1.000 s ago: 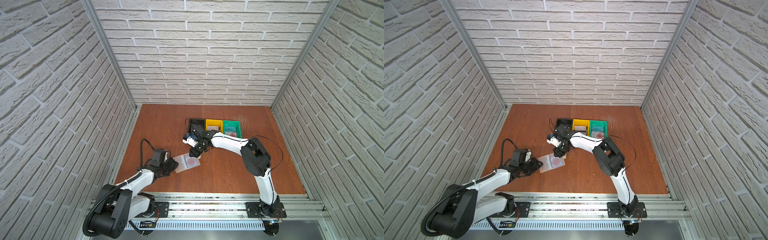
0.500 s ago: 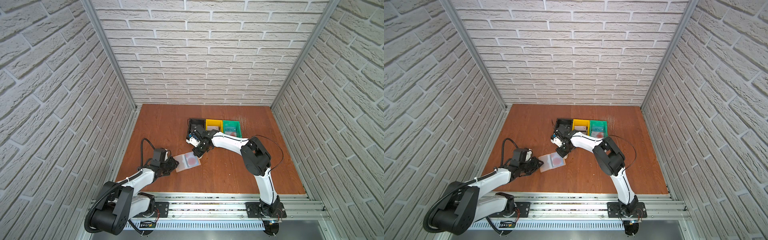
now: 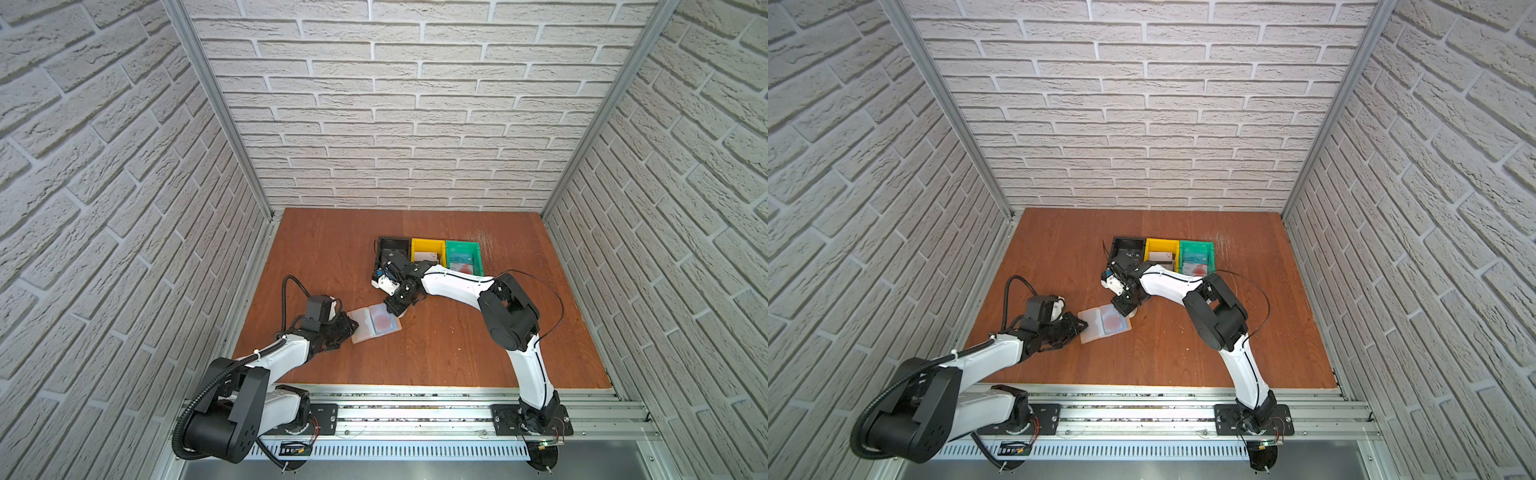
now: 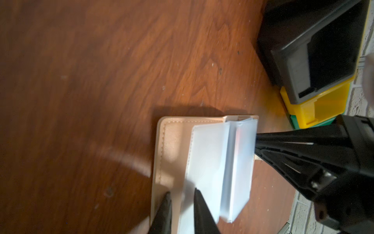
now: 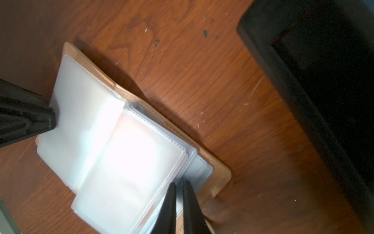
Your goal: Take the credit cards out of the card holder
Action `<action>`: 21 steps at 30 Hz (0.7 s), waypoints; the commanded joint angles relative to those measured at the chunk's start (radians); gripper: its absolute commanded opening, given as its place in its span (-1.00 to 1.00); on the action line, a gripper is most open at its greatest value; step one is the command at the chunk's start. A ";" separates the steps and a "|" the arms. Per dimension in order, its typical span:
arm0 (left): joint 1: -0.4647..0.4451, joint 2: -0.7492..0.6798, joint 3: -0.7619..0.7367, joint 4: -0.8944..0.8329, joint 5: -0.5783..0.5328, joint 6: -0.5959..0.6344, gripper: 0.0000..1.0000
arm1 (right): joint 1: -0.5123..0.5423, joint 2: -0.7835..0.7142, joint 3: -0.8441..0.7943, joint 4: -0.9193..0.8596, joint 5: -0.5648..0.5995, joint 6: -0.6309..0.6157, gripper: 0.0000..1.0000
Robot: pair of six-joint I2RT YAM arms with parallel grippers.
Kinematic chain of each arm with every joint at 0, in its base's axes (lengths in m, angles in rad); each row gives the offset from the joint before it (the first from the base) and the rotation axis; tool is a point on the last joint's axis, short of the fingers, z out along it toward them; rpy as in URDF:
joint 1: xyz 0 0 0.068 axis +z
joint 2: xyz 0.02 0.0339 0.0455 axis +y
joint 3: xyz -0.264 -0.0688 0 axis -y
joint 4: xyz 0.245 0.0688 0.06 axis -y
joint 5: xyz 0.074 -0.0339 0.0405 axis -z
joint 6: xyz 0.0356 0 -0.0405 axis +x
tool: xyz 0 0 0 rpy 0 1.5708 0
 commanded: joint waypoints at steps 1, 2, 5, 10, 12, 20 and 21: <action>0.004 0.047 -0.010 -0.012 -0.028 0.021 -0.56 | 0.023 0.039 -0.007 -0.016 -0.053 0.005 -0.78; 0.002 0.052 -0.010 -0.006 -0.027 0.020 -0.56 | 0.023 0.039 -0.006 -0.014 -0.058 0.004 -0.78; 0.001 0.060 -0.010 0.004 -0.024 0.016 -0.57 | 0.023 0.040 0.000 -0.019 -0.066 0.004 -0.78; 0.001 0.050 -0.012 -0.004 -0.024 0.019 -0.57 | 0.023 0.032 -0.004 -0.023 -0.061 0.003 -0.79; 0.002 0.032 -0.003 -0.027 -0.021 0.021 -0.57 | 0.023 0.028 -0.006 -0.023 -0.059 0.004 -0.79; 0.000 -0.194 0.166 -0.279 -0.024 0.060 -0.53 | 0.023 0.029 -0.006 -0.033 -0.056 0.004 -0.79; 0.000 -0.214 0.180 -0.290 -0.017 0.061 -0.53 | 0.024 0.029 -0.006 -0.033 -0.058 0.004 -0.79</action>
